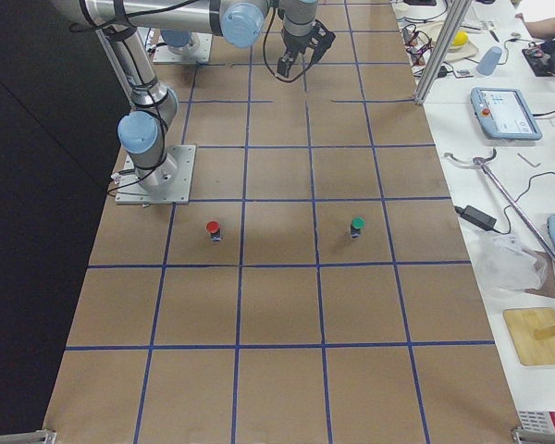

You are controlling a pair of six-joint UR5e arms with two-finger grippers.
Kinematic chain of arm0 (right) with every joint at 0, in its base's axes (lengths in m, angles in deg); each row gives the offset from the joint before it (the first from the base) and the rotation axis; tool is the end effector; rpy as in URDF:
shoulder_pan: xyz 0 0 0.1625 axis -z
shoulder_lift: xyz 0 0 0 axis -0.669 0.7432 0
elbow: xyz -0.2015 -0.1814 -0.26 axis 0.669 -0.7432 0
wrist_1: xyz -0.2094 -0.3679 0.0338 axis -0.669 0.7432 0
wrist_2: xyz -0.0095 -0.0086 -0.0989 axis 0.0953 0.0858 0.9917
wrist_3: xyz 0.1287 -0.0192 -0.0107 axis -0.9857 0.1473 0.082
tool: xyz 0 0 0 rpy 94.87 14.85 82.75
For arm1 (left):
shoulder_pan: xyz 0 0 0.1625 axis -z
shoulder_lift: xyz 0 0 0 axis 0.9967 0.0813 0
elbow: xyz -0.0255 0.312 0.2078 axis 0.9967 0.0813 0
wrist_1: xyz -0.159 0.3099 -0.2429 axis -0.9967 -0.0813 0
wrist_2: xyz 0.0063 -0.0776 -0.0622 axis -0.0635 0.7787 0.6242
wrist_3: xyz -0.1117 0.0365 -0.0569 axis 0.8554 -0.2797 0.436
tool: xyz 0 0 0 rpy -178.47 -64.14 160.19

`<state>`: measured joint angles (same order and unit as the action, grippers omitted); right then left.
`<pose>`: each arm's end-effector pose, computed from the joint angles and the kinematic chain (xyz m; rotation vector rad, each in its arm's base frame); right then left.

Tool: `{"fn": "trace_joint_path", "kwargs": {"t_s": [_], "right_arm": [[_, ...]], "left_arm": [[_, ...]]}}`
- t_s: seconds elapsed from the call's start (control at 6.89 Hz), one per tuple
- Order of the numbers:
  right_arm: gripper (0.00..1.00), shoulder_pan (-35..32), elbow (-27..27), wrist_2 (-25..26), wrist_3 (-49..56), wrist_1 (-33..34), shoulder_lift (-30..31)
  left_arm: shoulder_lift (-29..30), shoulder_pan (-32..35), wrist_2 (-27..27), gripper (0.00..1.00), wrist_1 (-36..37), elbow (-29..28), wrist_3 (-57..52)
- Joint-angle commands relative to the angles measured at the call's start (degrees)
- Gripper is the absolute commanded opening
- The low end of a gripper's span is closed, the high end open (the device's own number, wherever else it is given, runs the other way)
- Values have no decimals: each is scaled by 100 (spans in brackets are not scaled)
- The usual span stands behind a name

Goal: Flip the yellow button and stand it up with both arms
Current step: 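Grasp the button block with the left gripper and lift it, then carry the block toward the right gripper while the right gripper approaches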

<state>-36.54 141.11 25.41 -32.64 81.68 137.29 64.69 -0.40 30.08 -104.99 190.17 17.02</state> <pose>0.0911 -0.4978 0.4181 0.8372 2.5814 0.1746 -0.2233 -0.4667 0.2183 0.1919 -1.6130 -0.1106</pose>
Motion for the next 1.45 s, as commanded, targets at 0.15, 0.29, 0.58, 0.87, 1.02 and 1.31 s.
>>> {"fn": "trace_joint_path", "kwargs": {"t_s": [0.15,0.29,0.58,0.87,1.02,1.31], "right_arm": [[100,391,-48,-1204,-224,-442,3],[100,452,-65,-1563,-616,-443,3],[100,436,-5,-2189,-1259,-444,46],[100,392,31,-2366,-1453,-487,73],[100,383,31,-2367,-1568,-531,91],[99,382,22,-2358,-1587,-698,152]], "left_arm": [[244,1032,1841,21,1101,-10,-6],[385,1199,2191,21,1537,-19,-23],[587,1455,2696,21,2066,-36,-23],[658,1622,2705,18,2113,-482,-5],[824,1692,2722,16,2113,-650,-5],[975,1815,2714,15,2113,-958,-5]]}}
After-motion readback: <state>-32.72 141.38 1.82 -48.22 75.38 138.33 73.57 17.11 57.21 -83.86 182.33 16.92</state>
